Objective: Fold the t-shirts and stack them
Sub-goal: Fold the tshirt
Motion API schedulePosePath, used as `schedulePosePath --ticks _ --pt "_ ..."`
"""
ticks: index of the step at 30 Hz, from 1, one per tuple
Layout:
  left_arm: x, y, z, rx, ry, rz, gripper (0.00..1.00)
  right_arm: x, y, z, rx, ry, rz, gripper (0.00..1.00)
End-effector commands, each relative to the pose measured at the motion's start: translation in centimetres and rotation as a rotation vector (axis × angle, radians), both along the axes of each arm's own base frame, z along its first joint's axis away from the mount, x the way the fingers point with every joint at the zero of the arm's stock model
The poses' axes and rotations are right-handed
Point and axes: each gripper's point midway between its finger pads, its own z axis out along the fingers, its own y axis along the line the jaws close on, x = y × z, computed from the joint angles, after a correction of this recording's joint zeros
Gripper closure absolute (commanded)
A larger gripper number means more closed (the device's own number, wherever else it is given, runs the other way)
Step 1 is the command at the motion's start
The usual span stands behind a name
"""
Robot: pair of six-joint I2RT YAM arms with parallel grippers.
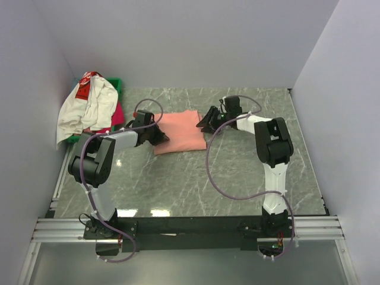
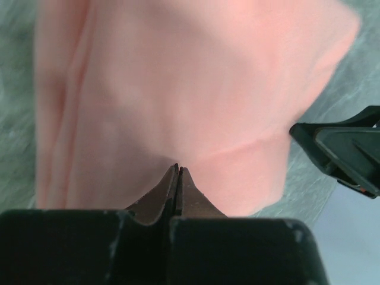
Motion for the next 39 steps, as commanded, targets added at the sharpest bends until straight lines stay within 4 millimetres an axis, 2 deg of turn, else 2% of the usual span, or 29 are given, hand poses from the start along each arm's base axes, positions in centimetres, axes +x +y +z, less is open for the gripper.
schedulePosePath --ticks 1,2,3,5,8,10,11,13,14,15,21,24,30,34,39 --pt "2.3 -1.0 4.4 0.003 -0.124 -0.04 0.99 0.5 -2.0 2.9 -0.123 -0.109 -0.027 0.49" --pt "1.8 -1.4 4.6 0.015 -0.118 -0.058 0.99 0.2 -2.3 3.3 -0.146 -0.113 -0.03 0.48" --pt "2.1 -1.8 5.8 0.014 -0.145 -0.066 0.99 0.2 -2.6 3.3 -0.161 -0.12 -0.033 0.47" --pt "1.9 -2.4 6.5 0.025 -0.156 -0.088 0.98 0.2 -3.0 2.8 -0.204 -0.12 -0.028 0.44" --pt "1.2 -4.8 7.4 0.011 -0.169 -0.156 0.99 0.4 -3.4 2.3 -0.236 -0.128 -0.028 0.4" --pt "0.5 -6.6 7.0 0.012 -0.157 -0.2 0.99 0.7 -3.5 2.1 -0.253 -0.136 -0.019 0.39" --pt "-0.1 -7.6 6.7 0.015 -0.147 -0.219 0.99 0.8 -3.6 1.3 -0.261 -0.123 -0.01 0.38" --pt "-0.8 -8.4 5.7 0.023 -0.126 -0.227 0.99 1.7 -3.4 1.4 -0.266 -0.143 0.008 0.38" --pt "-1.1 -8.7 5.2 0.024 -0.119 -0.231 0.99 1.6 -3.4 0.3 -0.276 -0.117 0.019 0.38" --pt "-1.7 -9.1 4.3 0.033 -0.096 -0.236 0.99 1.7 -3.3 0.2 -0.281 -0.122 0.022 0.38" --pt "-3.3 -10.2 0.1 0.07 -0.008 -0.268 0.99 2.1 -2.6 -0.5 -0.278 -0.13 0.024 0.35" --pt "-3.9 -10.3 -0.9 0.07 0.014 -0.278 0.99 1.8 -2.0 -1.2 -0.305 -0.119 0.041 0.35" --pt "-3.8 -10.0 -0.3 0.093 0.0 -0.281 0.99 1.7 -0.7 -1.9 -0.302 -0.11 0.054 0.35" --pt "-3.7 -10.1 0.0 0.092 -0.006 -0.286 0.99 1.5 -1.0 -2.0 -0.301 -0.109 0.034 0.35" --pt "-3.8 -10.1 0.0 0.095 -0.004 -0.289 0.99 1.6 -0.1 -1.2 -0.245 -0.117 0.056 0.34"
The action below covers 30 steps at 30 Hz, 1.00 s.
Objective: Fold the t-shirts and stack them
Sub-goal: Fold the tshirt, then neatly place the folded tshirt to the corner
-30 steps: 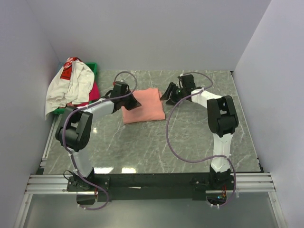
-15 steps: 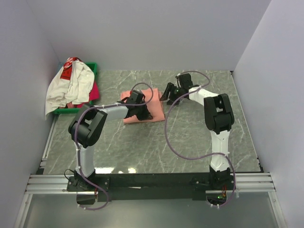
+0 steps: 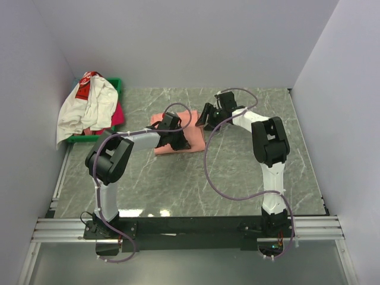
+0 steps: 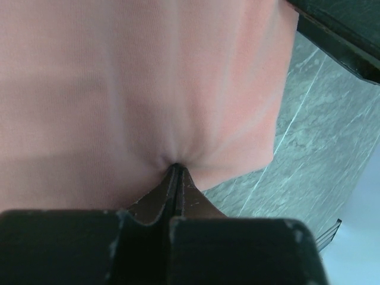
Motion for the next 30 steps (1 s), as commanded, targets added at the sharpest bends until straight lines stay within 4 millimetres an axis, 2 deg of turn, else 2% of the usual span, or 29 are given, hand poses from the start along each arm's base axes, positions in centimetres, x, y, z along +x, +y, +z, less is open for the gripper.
schedulePosePath --ticks 1,2,3,6,9,10,11,13,16,17,18,24,27,30 --pt "-0.1 0.2 0.7 0.027 -0.017 -0.012 0.99 0.2 0.9 -0.1 0.041 -0.003 0.02 0.34" --pt "-0.1 0.2 0.6 0.026 -0.014 -0.012 0.99 0.3 1.2 0.1 0.061 -0.013 0.03 0.34" --pt "-0.1 0.1 0.7 0.021 -0.014 -0.015 0.99 -0.6 1.8 0.1 0.104 0.005 0.058 0.34" --pt "-0.1 0.1 0.6 0.025 -0.014 -0.015 0.99 -0.5 2.2 0.5 0.125 -0.014 0.071 0.34" --pt "0.0 0.1 0.8 0.022 -0.016 -0.018 0.99 -0.4 1.1 -0.9 0.046 0.018 0.039 0.34" --pt "0.0 0.0 0.8 0.021 -0.017 -0.018 0.99 0.3 0.4 -1.1 -0.005 0.01 0.006 0.34" --pt "0.0 0.0 0.8 0.021 -0.015 -0.017 0.99 -0.2 -0.1 -1.9 -0.042 0.049 -0.006 0.34" --pt "0.1 -0.1 1.0 0.019 -0.02 -0.02 0.99 0.0 -1.0 -2.3 -0.118 0.057 -0.028 0.34" --pt "0.2 -0.2 1.2 0.016 -0.021 -0.019 0.99 0.3 -0.6 -2.4 -0.171 0.048 -0.012 0.34" --pt "0.2 -0.1 1.3 0.015 -0.022 -0.018 0.99 -0.1 -0.8 -3.3 -0.212 0.076 -0.017 0.34" --pt "0.3 -0.2 1.5 0.014 -0.026 -0.019 0.99 -0.3 -0.3 -3.4 -0.222 0.077 -0.005 0.34" --pt "0.5 -0.2 2.3 0.015 -0.036 -0.021 0.99 -0.3 0.5 -3.5 -0.212 0.083 0.004 0.38" --pt "0.7 -0.4 3.1 0.007 -0.05 -0.023 0.99 -0.6 0.9 -3.6 -0.215 0.099 0.018 0.44" --pt "1.0 -0.5 4.2 0.004 -0.069 -0.026 0.99 -0.9 0.8 -3.7 -0.23 0.112 0.018 0.63"
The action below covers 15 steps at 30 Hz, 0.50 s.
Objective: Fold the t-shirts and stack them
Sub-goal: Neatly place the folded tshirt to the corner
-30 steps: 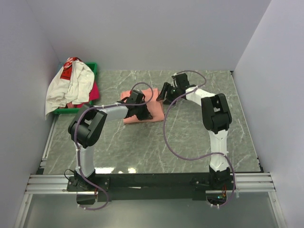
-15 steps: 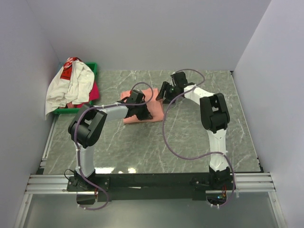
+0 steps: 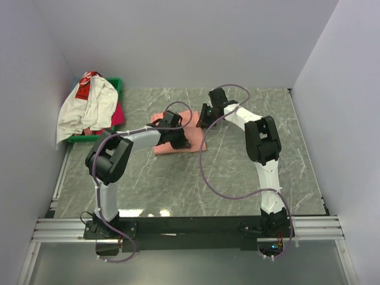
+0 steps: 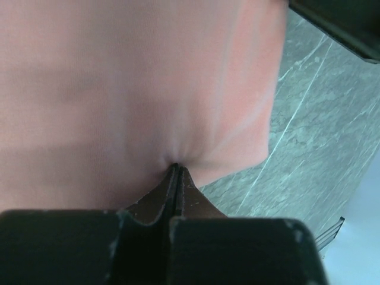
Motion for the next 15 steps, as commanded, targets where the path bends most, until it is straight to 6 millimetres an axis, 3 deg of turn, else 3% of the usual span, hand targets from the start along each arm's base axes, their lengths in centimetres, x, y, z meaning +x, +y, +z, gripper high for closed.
schedulePosePath --ticks 1,2,4,7,9,10,11,12,13,14,15 --pt "1.2 -0.6 4.1 -0.018 -0.089 -0.016 0.99 -2.1 -0.5 -2.7 -0.082 0.092 0.013 0.75" --pt "1.1 -0.4 4.3 -0.008 -0.088 -0.015 0.99 -2.2 -0.5 -2.7 -0.084 0.094 0.01 0.87" --pt "1.8 -0.5 6.1 -0.011 -0.121 -0.012 0.98 -2.5 -0.7 -2.8 -0.094 0.103 0.003 1.0" --pt "2.2 -0.1 9.0 -0.019 -0.166 -0.006 0.94 -2.5 -2.0 -2.3 -0.131 0.098 -0.061 1.0" --pt "2.2 0.5 11.3 -0.021 -0.205 0.0 0.91 -2.6 -3.9 -2.5 -0.191 0.094 -0.152 1.0" --pt "2.0 0.8 12.1 -0.023 -0.216 0.001 0.91 -2.4 -4.8 -1.1 -0.203 0.066 -0.194 1.0" --pt "1.7 1.3 13.3 -0.031 -0.231 0.002 0.91 -2.0 -6.1 -0.6 -0.219 0.054 -0.265 1.0" --pt "1.5 1.6 13.9 -0.033 -0.24 0.003 0.91 -2.9 -7.2 -1.1 -0.235 0.074 -0.296 1.0" --pt "1.3 1.8 14.4 -0.035 -0.249 0.004 0.9 -2.6 -7.9 0.6 -0.213 0.04 -0.339 1.0" --pt "1.1 2.3 15.7 -0.043 -0.274 0.007 0.89 -3.0 -8.6 0.9 -0.205 0.046 -0.367 1.0" --pt "0.6 2.5 15.8 -0.041 -0.271 0.003 0.89 -3.6 -10.8 0.3 -0.24 0.061 -0.446 1.0"
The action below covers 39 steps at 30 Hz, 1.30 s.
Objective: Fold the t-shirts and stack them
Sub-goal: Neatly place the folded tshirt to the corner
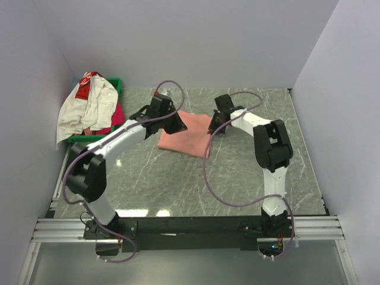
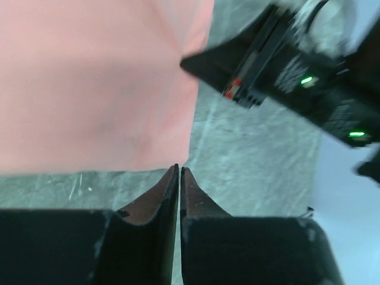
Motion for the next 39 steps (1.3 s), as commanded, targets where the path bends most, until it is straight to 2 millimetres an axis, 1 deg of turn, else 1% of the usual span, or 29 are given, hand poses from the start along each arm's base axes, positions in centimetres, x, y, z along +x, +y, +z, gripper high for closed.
schedulePosePath --ticks 1,2,3,4,5,6,7,8,9,10,11,13,14,15,16,17,18,19,20,21,22,24,25,26,27,28,31,35,39 --pt "-0.4 1.3 4.6 -0.007 -0.098 -0.003 0.89 -0.6 -7.4 2.0 -0.129 -0.017 -0.268 1.0" --pt "-0.9 1.7 5.3 -0.015 -0.11 -0.006 0.89 -1.0 -8.6 2.3 -0.148 -0.014 -0.315 1.0" --pt "-1.1 1.8 5.7 -0.018 -0.117 -0.008 0.89 -1.7 -10.2 2.0 -0.181 0.003 -0.377 1.0" --pt "-1.5 1.9 5.9 -0.022 -0.116 -0.015 0.89 -2.4 -12.2 2.8 -0.207 0.012 -0.435 1.0" --pt "-1.7 2.2 6.7 -0.026 -0.134 -0.017 0.89 -2.9 -13.4 2.9 -0.226 0.025 -0.479 1.0" --pt "-2.0 2.4 6.7 -0.025 -0.134 -0.02 0.89 -3.7 -14.4 2.6 -0.238 0.052 -0.527 1.0" --pt "-2.4 2.5 6.9 -0.028 -0.137 -0.031 0.89 -4.7 -16.6 3.0 -0.28 0.073 -0.587 1.0" --pt "-2.6 2.7 7.4 -0.033 -0.147 -0.033 0.89 -5.5 -17.7 3.0 -0.301 0.091 -0.627 1.0" --pt "-2.8 2.7 7.5 -0.037 -0.145 -0.04 0.89 -6.4 -18.8 2.7 -0.322 0.115 -0.683 1.0" --pt "-3.1 2.7 7.5 -0.039 -0.143 -0.048 0.89 -8.0 -20.3 2.9 -0.372 0.152 -0.727 1.0" --pt "-3.3 2.7 7.8 -0.044 -0.15 -0.056 0.89 -8.8 -21.9 2.8 -0.389 0.179 -0.779 1.0" --pt "-3.6 2.6 8.2 -0.055 -0.158 -0.069 0.89 -11.4 -23.6 2.5 -0.423 0.25 -0.855 1.0" --pt "-3.9 2.6 8.5 -0.062 -0.162 -0.079 0.89 -12.4 -25.1 2.4 -0.446 0.27 -0.91 1.0" --pt "-4.0 2.6 8.6 -0.066 -0.163 -0.083 0.89 -13.8 -25.7 1.8 -0.454 0.3 -0.948 1.0" --pt "-4.1 2.5 8.6 -0.069 -0.164 -0.089 0.89 -14.8 -25.9 2.2 -0.457 0.309 -0.959 1.0" --pt "-4.4 2.5 8.7 -0.075 -0.165 -0.098 0.89 -15.7 -27.1 2.2 -0.463 0.325 -1.007 1.0" --pt "-4.6 2.5 8.6 -0.077 -0.166 -0.103 0.89 -17.3 -27.9 1.8 -0.469 0.356 -1.056 1.0" --pt "-4.8 2.5 8.7 -0.083 -0.168 -0.109 0.89 -18.0 -28.5 2.3 -0.461 0.346 -1.083 1.0" --pt "-5.1 2.6 8.6 -0.084 -0.166 -0.113 0.89 -18.7 -28.9 2.3 -0.458 0.353 -1.105 1.0" --pt "-5.2 2.6 8.6 -0.087 -0.169 -0.116 0.89 -20.1 -29.7 1.9 -0.459 0.38 -1.144 1.0" --pt "-5.5 2.6 8.5 -0.088 -0.163 -0.122 0.89 -20.6 -30.1 2.4 -0.449 0.368 -1.165 1.0" --pt "-5.8 2.7 8.4 -0.091 -0.166 -0.128 0.89 -22.3 -30.8 2.2 -0.452 0.394 -1.199 1.0" --pt "-5.9 2.8 8.5 -0.093 -0.17 -0.128 0.9 -22.9 -31.4 2.5 -0.441 0.39 -1.23 1.0" --pt "-6.1 2.8 8.4 -0.094 -0.168 -0.133 0.89 -23.2 -31.7 2.5 -0.435 0.387 -1.241 1.0" --pt "-6.1 2.8 8.4 -0.094 -0.17 -0.135 0.9 -24.1 -31.9 2.2 -0.443 0.402 -1.248 1.0" --pt "-6.2 2.7 8.4 -0.097 -0.167 -0.14 0.9 -24.6 -32.6 2.4 -0.439 0.399 -1.275 1.0" --pt "-6.2 2.5 8.4 -0.103 -0.167 -0.151 0.9 -26.2 -33.7 2.6 -0.444 0.405 -1.309 1.0" --pt "-6.1 2.1 8.6 -0.115 -0.168 -0.16 0.9 -28.0 -35.0 2.7 -0.444 0.421 -1.352 1.0" --pt "-5.8 1.8 8.8 -0.119 -0.168 -0.167 0.9 -29.3 -35.9 2.7 -0.442 0.43 -1.383 1.0"
